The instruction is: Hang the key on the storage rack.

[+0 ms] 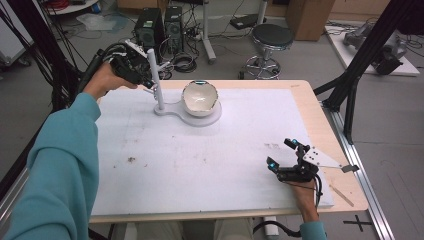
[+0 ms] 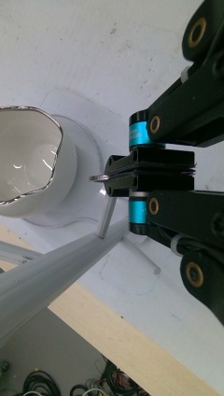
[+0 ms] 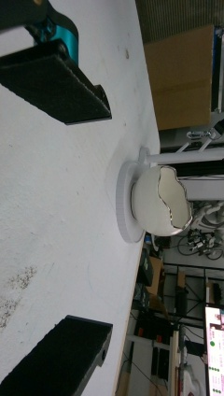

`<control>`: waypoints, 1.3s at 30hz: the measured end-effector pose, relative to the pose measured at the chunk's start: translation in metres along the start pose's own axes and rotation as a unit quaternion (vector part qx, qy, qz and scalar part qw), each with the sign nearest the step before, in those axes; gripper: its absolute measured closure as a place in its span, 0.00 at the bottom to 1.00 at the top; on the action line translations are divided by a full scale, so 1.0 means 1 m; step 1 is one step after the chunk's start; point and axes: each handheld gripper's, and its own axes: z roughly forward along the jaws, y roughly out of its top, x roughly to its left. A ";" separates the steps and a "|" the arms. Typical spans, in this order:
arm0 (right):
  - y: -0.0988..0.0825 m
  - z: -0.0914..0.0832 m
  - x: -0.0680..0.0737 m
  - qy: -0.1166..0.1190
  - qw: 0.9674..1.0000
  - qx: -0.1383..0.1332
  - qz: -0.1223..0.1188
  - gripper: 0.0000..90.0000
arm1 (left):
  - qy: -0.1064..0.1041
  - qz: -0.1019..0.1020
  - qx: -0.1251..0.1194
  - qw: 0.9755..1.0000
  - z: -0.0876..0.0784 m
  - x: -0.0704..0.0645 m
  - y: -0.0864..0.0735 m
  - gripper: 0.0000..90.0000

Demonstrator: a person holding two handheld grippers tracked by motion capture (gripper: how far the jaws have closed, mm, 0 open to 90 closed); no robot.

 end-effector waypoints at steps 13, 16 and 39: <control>0.000 0.000 0.000 0.000 1.000 0.000 -0.001 0.01 | 0.003 -0.008 -0.004 1.000 0.004 0.006 -0.001 0.98; 0.000 0.000 0.000 0.000 1.000 0.000 -0.001 0.01 | 0.005 -0.013 -0.003 1.000 0.006 0.007 -0.002 0.98; 0.000 0.000 0.000 -0.001 1.000 0.000 0.000 0.01 | 0.056 -0.019 -0.031 0.998 -0.002 0.011 -0.006 0.43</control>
